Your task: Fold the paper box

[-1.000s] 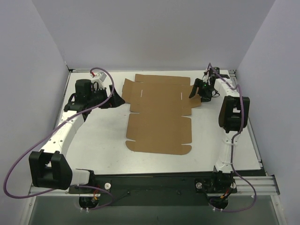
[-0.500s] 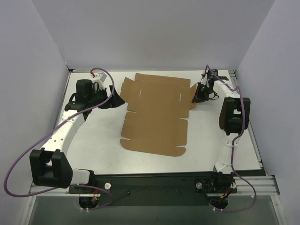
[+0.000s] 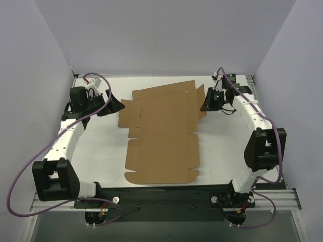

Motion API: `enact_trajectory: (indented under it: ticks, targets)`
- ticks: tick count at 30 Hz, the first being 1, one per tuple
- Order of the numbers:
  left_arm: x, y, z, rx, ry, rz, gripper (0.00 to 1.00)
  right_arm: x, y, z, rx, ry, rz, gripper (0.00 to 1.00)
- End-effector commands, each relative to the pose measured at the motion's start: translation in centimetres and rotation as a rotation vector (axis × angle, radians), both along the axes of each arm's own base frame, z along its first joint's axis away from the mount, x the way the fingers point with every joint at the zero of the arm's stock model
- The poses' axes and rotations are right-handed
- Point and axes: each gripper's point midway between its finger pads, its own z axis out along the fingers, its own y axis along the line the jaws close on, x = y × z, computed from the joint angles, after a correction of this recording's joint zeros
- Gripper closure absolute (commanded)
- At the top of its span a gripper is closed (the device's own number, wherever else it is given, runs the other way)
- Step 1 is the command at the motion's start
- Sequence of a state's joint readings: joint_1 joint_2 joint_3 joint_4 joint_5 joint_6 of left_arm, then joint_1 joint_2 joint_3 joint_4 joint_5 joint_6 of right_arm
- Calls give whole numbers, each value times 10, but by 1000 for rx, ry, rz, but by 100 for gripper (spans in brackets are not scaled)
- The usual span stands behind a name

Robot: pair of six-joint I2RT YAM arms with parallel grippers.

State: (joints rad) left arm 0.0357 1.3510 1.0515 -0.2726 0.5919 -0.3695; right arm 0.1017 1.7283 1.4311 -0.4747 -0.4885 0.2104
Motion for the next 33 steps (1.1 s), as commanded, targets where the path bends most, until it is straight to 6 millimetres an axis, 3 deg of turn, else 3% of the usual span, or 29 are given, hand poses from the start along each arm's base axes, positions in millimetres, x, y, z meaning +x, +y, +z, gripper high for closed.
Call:
enact_trajectory:
  ticks: [1, 8, 13, 27, 33]
  targets:
    - [10, 15, -8, 92, -9, 46, 3, -17, 6, 32, 52, -67, 37, 100]
    - [16, 41, -51, 171, 124, 124, 3, -30, 11, 60, 86, -137, 68, 100]
    - [19, 39, -68, 125, 156, 94, 3, -37, 12, 81, 102, -196, 94, 100]
    - [35, 38, -83, -13, 116, 6, 4, -60, 21, 118, 182, -285, 164, 100]
    - [41, 60, -84, 11, 92, 70, 4, -71, 24, 137, 221, -332, 194, 100]
